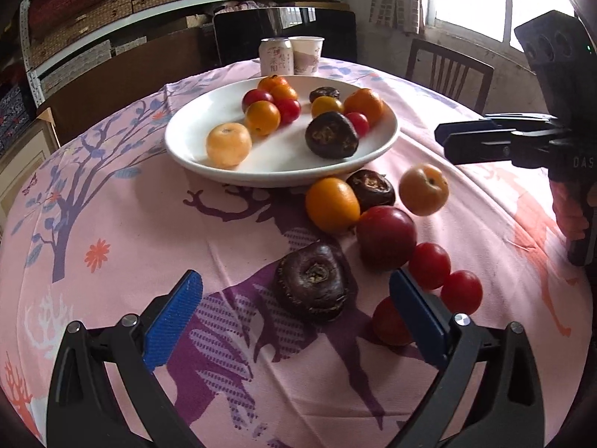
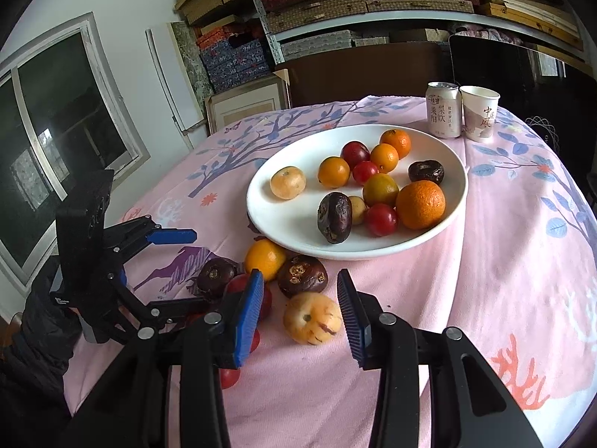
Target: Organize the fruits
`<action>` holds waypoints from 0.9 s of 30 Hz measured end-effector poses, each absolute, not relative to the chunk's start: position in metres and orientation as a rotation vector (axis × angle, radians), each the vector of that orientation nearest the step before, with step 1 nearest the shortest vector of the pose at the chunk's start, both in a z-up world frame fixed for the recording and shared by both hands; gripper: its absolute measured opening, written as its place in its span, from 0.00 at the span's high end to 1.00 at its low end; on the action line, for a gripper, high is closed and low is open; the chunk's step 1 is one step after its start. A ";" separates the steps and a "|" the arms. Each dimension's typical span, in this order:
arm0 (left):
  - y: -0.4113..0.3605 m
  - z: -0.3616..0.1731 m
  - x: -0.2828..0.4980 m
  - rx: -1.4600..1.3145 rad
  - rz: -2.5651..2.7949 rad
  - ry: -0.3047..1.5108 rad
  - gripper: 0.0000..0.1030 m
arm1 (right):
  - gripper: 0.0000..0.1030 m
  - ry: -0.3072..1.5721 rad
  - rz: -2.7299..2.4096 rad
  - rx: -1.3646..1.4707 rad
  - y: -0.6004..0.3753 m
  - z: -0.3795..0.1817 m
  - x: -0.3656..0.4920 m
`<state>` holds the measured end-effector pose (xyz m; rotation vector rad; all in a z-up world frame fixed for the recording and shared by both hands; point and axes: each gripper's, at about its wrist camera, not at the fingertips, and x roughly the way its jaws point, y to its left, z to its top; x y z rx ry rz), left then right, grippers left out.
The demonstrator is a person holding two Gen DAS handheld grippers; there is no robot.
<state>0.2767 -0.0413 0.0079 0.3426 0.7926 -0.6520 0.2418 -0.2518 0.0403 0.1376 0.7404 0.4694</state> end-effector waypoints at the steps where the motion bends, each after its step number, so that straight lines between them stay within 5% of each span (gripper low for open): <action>1: -0.047 0.008 0.276 0.355 -0.657 0.790 0.16 | 0.59 0.739 0.467 0.138 -0.252 0.041 0.242; 6: -0.064 0.006 0.272 0.313 -0.781 0.823 0.49 | 0.59 0.730 0.454 0.159 -0.259 0.043 0.240; 10: -0.061 0.009 0.264 0.334 -0.736 0.798 0.55 | 0.56 0.739 0.480 0.131 -0.256 0.041 0.235; 11: -0.057 0.009 0.264 0.321 -0.736 0.799 0.64 | 0.51 0.743 0.488 0.109 -0.252 0.040 0.233; 14: -0.039 0.012 0.269 0.265 -0.723 0.838 0.69 | 0.41 0.772 0.493 0.036 -0.240 0.034 0.231; 19: -0.040 0.013 0.248 0.420 -0.666 0.755 0.68 | 0.36 0.862 0.420 -0.059 -0.226 0.015 0.239; 21: -0.042 0.008 0.242 0.471 -0.647 0.754 0.51 | 0.35 0.880 0.381 -0.108 -0.221 0.008 0.239; 22: -0.044 -0.001 0.241 0.526 -0.602 0.781 0.27 | 0.35 0.890 0.370 -0.131 -0.218 0.004 0.240; 23: -0.044 0.002 0.238 0.540 -0.559 0.750 0.17 | 0.35 0.903 0.371 -0.140 -0.215 0.000 0.241; 27: -0.039 0.001 0.239 0.504 -0.611 0.785 0.18 | 0.35 0.908 0.378 -0.162 -0.207 -0.003 0.241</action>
